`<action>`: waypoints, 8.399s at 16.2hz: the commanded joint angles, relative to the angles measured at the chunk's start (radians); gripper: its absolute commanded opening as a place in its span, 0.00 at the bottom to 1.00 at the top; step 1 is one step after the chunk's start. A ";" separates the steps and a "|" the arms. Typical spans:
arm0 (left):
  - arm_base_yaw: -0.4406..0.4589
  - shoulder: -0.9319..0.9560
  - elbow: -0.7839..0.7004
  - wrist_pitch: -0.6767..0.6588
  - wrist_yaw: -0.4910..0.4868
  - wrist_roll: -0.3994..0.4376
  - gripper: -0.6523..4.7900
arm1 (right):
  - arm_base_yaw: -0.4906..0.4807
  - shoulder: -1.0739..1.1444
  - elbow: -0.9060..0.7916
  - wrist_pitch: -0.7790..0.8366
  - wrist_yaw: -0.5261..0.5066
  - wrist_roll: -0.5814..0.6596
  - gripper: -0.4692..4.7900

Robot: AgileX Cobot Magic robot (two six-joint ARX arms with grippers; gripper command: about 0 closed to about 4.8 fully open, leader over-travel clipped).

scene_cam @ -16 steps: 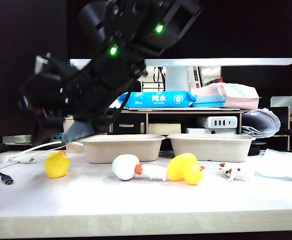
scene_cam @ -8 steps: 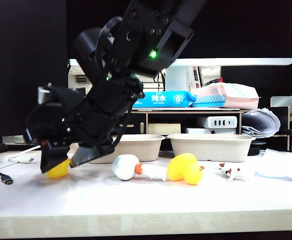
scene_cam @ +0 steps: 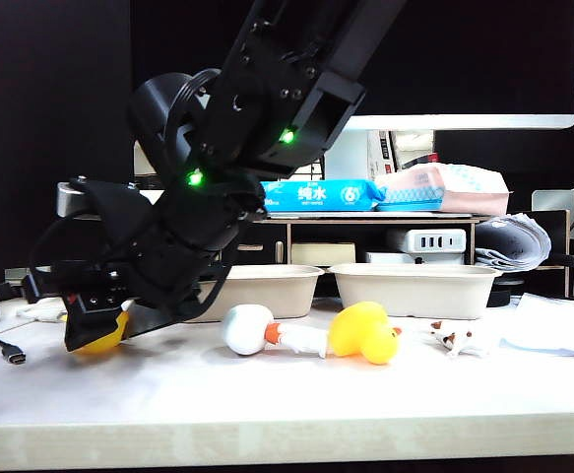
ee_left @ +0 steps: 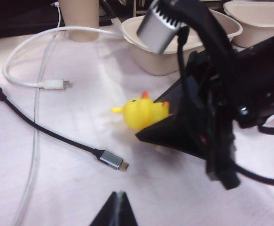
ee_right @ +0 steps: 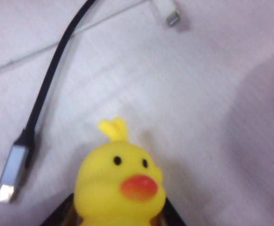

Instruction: Put the dolls with similar colors into the same paper box, while dolls with different colors go into separate paper boxes.

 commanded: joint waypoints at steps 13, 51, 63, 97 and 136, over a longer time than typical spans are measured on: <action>0.001 -0.001 0.002 0.008 0.003 0.003 0.11 | -0.074 -0.134 0.003 0.070 0.092 0.039 0.36; -0.287 0.120 0.014 -0.023 0.003 0.003 0.11 | -0.147 -0.433 -0.217 -0.576 0.061 -0.089 0.85; -0.287 0.107 0.014 -0.023 0.003 0.003 0.11 | -0.162 -0.317 -0.216 -0.498 -0.013 -0.111 0.67; -0.409 -0.126 0.014 -0.029 0.005 0.003 0.11 | -0.571 -0.444 -0.185 -0.286 0.071 -0.088 0.27; -0.379 0.085 0.014 -0.015 -0.001 0.003 0.11 | -0.306 -0.437 -0.204 -0.789 -0.083 -0.105 0.75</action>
